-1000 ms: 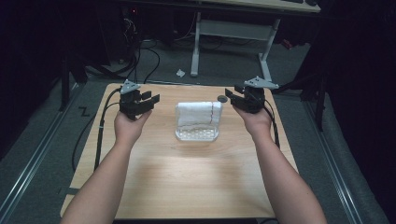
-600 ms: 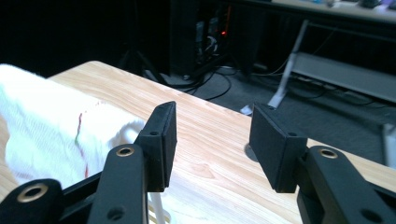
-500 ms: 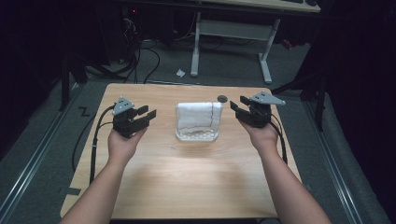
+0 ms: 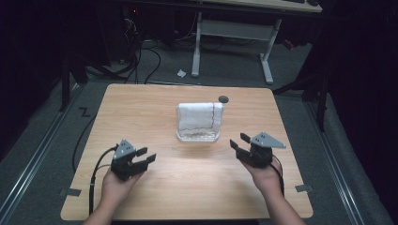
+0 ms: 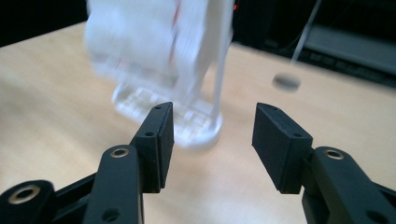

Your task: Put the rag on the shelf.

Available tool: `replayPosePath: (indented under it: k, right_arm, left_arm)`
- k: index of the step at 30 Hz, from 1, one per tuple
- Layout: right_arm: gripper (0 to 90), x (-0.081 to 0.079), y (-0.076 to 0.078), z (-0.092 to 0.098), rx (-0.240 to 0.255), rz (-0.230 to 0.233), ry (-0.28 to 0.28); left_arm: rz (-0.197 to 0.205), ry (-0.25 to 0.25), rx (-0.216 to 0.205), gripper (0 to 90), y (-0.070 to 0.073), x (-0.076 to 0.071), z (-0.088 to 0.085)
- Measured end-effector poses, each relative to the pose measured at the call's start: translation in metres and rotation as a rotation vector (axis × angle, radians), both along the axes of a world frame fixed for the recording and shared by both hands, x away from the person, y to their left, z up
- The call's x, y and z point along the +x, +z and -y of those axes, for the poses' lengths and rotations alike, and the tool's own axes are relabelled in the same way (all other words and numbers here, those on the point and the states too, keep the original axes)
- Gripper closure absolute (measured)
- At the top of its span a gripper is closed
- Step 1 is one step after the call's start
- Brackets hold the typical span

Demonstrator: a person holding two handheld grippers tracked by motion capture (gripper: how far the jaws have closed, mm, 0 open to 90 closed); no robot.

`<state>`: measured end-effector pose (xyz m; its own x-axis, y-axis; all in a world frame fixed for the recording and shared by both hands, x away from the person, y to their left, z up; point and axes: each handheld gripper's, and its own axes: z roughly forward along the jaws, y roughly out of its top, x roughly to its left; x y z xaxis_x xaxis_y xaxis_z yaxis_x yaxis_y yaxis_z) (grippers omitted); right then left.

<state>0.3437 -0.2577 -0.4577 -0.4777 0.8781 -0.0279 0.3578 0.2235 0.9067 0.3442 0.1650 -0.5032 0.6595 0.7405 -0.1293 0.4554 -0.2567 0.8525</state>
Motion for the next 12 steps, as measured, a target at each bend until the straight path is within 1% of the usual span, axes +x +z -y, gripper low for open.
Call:
replayPosePath:
  k: [1,2,3,4,5,6,7,8,9,11,12]
  right_arm:
    - [47.9,-0.007,-0.009,0.001,0.002,-0.012,-0.002]
    - [47.6,-0.016,-0.021,0.002,0.011,-0.028,-0.015]
    - [47.4,-0.022,-0.029,0.003,0.015,-0.032,-0.021]
    - [48.2,-0.029,-0.042,0.004,0.003,-0.035,-0.030]
    - [51.5,-0.035,-0.054,0.005,-0.026,-0.050,-0.030]
    - [48.6,-0.034,-0.059,0.005,-0.055,-0.104,-0.010]
    - [48.7,-0.033,-0.059,0.005,-0.081,-0.107,-0.003]
    - [49.0,-0.032,-0.059,0.006,-0.097,-0.090,-0.010]
    - [48.6,-0.030,-0.059,0.007,-0.098,-0.094,-0.024]
    - [48.6,-0.028,-0.061,0.010,-0.039,-0.116,-0.031]
    - [48.5,-0.027,-0.061,0.010,-0.029,-0.121,-0.030]
  left_arm:
    - [-0.006,-0.007,0.011,51.8,-0.009,-0.010,0.000]
    - [-0.023,-0.010,0.031,53.1,-0.011,-0.013,0.001]
    - [-0.061,-0.015,0.062,54.7,-0.012,-0.014,0.002]
    - [-0.080,-0.021,0.068,51.7,-0.011,-0.015,0.002]
    - [-0.067,-0.019,0.058,50.7,-0.011,-0.017,0.001]
    - [-0.058,-0.016,0.047,51.6,-0.012,-0.018,0.001]
    - [-0.061,-0.014,0.044,52.5,-0.013,-0.018,0.001]
    - [-0.064,-0.016,0.036,52.4,-0.014,-0.017,0.002]
    - [-0.062,-0.019,0.031,52.4,-0.014,-0.016,0.003]
    - [-0.062,-0.021,0.033,52.2,-0.015,-0.014,0.005]
    - [-0.062,-0.022,0.033,52.0,-0.016,-0.014,0.005]
